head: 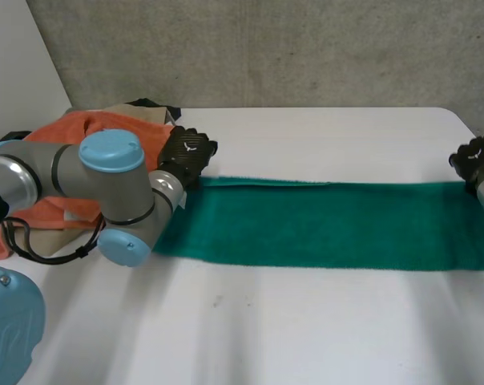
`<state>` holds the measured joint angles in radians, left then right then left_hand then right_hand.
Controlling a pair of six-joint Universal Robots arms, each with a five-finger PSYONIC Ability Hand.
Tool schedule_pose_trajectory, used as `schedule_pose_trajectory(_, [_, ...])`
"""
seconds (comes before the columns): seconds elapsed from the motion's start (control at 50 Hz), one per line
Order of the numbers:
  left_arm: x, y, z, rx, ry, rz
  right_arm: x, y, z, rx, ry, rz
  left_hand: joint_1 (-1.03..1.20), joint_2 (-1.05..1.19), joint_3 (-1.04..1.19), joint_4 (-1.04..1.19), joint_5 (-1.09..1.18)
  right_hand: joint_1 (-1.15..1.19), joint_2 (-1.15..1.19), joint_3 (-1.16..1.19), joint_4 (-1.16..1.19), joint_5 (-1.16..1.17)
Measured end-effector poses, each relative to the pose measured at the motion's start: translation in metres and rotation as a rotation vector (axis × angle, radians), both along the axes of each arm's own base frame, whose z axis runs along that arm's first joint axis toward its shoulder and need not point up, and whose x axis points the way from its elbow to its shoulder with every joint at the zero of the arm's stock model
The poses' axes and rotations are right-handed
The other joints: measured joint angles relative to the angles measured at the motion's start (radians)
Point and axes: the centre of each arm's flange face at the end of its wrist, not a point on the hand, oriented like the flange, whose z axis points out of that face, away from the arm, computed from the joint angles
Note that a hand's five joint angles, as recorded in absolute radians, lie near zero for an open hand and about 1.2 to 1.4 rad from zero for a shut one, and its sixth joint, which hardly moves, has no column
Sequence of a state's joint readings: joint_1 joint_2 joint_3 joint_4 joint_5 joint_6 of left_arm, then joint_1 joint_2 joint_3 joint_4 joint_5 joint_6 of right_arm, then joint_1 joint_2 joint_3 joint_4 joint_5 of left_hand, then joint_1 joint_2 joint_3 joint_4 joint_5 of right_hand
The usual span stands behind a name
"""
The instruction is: Fold the laundry.
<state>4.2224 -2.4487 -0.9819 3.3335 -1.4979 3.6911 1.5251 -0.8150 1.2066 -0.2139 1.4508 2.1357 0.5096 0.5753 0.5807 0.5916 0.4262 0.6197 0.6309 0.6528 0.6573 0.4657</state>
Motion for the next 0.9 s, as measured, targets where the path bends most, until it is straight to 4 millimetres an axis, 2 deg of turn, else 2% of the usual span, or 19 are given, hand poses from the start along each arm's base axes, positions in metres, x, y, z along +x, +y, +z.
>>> schedule_pose_trajectory(0.02, [-0.001, 0.0, 0.0, -0.003, 0.0, -0.002, 0.001, -0.003, 0.001, -0.015, -0.011, -0.005, -0.059, -0.055, -0.036, -0.056, -0.057, -0.14, -0.141, -0.139, -0.138, -0.126])
schedule_pose_trajectory(0.04, [-0.002, 0.001, -0.001, -0.005, 0.0, -0.005, 0.001, -0.005, 0.002, -0.03, -0.028, -0.011, -0.25, -0.245, -0.243, -0.268, -0.262, -0.273, -0.278, -0.278, -0.263, -0.268])
schedule_pose_trajectory(0.1, [-0.006, 0.007, -0.002, -0.001, -0.001, -0.016, 0.001, -0.007, 0.008, -0.061, -0.1, -0.028, -0.314, -0.363, -0.362, -0.384, -0.377, -0.389, -0.412, -0.434, -0.433, -0.418])
schedule_pose_trajectory(0.16, [-0.007, 0.015, 0.001, 0.006, -0.002, -0.027, 0.001, -0.003, 0.014, -0.059, -0.166, -0.036, -0.314, -0.366, -0.365, -0.388, -0.376, -0.389, -0.413, -0.437, -0.441, -0.418])
schedule_pose_trajectory(0.24, [-0.004, 0.033, 0.014, 0.016, -0.003, -0.037, -0.001, 0.016, 0.026, 0.002, -0.242, -0.023, -0.314, -0.366, -0.365, -0.388, -0.376, -0.389, -0.413, -0.437, -0.441, -0.418])
schedule_pose_trajectory(0.28, [0.002, 0.047, 0.022, 0.028, -0.006, -0.043, -0.012, 0.034, 0.03, 0.094, -0.287, -0.011, -0.314, -0.366, -0.365, -0.388, -0.377, -0.389, -0.413, -0.437, -0.441, -0.418])
schedule_pose_trajectory(0.34, [0.008, 0.06, 0.027, 0.042, -0.01, -0.046, -0.026, 0.048, 0.028, 0.181, -0.321, -0.01, -0.314, -0.366, -0.365, -0.388, -0.376, -0.389, -0.413, -0.437, -0.441, -0.418])
schedule_pose_trajectory(0.36, [0.012, 0.068, 0.028, 0.056, -0.013, -0.047, -0.038, 0.057, 0.024, 0.246, -0.347, -0.016, -0.314, -0.366, -0.365, -0.388, -0.376, -0.388, -0.41, -0.435, -0.44, -0.417])
schedule_pose_trajectory(0.44, [0.02, 0.081, 0.024, 0.101, -0.014, -0.044, -0.061, 0.069, 0.014, 0.331, -0.38, -0.036, -0.314, -0.366, -0.365, -0.388, -0.376, -0.385, -0.402, -0.411, -0.415, -0.39])
schedule_pose_trajectory(0.56, [0.027, 0.09, 0.014, 0.167, 0.01, -0.033, -0.076, 0.072, 0.0, 0.349, -0.369, -0.052, -0.314, -0.366, -0.365, -0.388, -0.376, -0.289, -0.3, -0.318, -0.319, -0.295])
schedule_pose_trajectory(0.6, [0.027, 0.09, 0.012, 0.182, 0.022, -0.029, -0.078, 0.071, -0.006, 0.347, -0.358, -0.052, -0.314, -0.366, -0.365, -0.388, -0.376, -0.105, -0.122, -0.138, -0.14, -0.117])
schedule_pose_trajectory(0.66, [0.028, 0.09, 0.011, 0.193, 0.035, -0.025, -0.079, 0.068, -0.015, 0.35, -0.345, -0.052, -0.314, -0.366, -0.365, -0.388, -0.376, 0.307, 0.296, 0.264, 0.257, 0.254])
schedule_pose_trajectory(0.7, [0.028, 0.089, 0.013, 0.193, 0.044, -0.023, -0.081, 0.065, -0.02, 0.351, -0.338, -0.056, -0.314, -0.366, -0.365, -0.388, -0.377, 0.488, 0.507, 0.47, 0.459, 0.464])
schedule_pose_trajectory(0.8, [0.029, 0.09, 0.024, 0.173, 0.065, -0.022, -0.101, 0.057, -0.021, 0.323, -0.324, -0.104, -0.314, -0.366, -0.365, -0.388, -0.376, 0.498, 0.543, 0.533, 0.537, 0.515])
schedule_pose_trajectory(0.9, [0.032, 0.094, 0.036, 0.154, 0.082, -0.021, -0.132, 0.048, -0.008, 0.248, -0.267, -0.163, -0.314, -0.366, -0.365, -0.388, -0.376, 0.498, 0.543, 0.533, 0.54, 0.515])
